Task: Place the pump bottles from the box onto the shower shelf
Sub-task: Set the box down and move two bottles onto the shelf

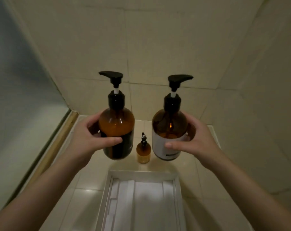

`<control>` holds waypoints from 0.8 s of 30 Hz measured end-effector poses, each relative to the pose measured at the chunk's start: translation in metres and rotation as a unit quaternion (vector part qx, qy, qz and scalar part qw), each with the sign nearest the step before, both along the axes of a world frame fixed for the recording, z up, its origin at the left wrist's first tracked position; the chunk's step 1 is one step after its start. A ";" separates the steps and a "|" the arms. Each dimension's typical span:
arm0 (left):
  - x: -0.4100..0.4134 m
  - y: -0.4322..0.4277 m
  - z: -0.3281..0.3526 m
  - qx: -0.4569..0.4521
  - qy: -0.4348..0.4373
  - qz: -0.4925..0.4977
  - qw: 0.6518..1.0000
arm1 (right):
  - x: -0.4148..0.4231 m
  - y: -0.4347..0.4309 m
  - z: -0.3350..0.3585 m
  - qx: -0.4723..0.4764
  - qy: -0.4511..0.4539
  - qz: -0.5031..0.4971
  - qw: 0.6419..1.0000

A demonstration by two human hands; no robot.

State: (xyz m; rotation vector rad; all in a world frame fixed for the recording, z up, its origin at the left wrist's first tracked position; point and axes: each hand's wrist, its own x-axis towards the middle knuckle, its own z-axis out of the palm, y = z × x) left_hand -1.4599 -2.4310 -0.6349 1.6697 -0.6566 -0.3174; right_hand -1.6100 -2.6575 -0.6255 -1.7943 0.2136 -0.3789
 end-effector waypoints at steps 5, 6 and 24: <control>0.012 -0.007 0.055 -0.028 0.002 -0.003 1.000 | 0.010 -0.007 0.050 0.005 -0.004 0.001 1.000; 0.013 -0.007 0.069 -0.031 0.001 -0.003 1.000 | 0.012 -0.008 0.064 0.005 -0.005 0.002 1.000; 0.019 -0.008 0.486 -0.087 0.012 -0.001 0.996 | 0.003 -0.015 0.488 -0.017 -0.047 -0.019 0.999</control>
